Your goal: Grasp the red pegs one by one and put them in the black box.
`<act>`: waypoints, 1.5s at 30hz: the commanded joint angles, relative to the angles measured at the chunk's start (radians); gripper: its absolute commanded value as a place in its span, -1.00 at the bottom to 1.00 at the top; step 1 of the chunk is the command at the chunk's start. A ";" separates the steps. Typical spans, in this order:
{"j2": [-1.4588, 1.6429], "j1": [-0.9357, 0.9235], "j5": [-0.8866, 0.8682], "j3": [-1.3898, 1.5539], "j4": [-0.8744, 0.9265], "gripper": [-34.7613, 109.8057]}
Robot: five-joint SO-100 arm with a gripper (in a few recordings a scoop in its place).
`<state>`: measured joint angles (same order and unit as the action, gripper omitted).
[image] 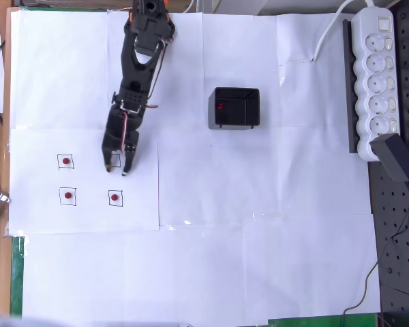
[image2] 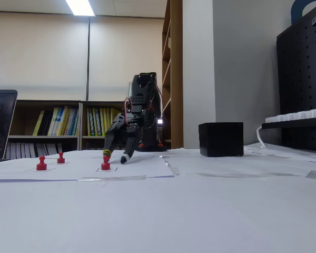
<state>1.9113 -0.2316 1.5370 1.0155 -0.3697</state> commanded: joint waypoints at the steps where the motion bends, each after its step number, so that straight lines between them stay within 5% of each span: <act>1: 0.037 0.012 0.018 0.124 -0.051 -0.33; 45: 0.345 -0.005 0.034 0.382 -0.215 -0.37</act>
<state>2.2611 -0.2301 1.5723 1.3514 -0.5630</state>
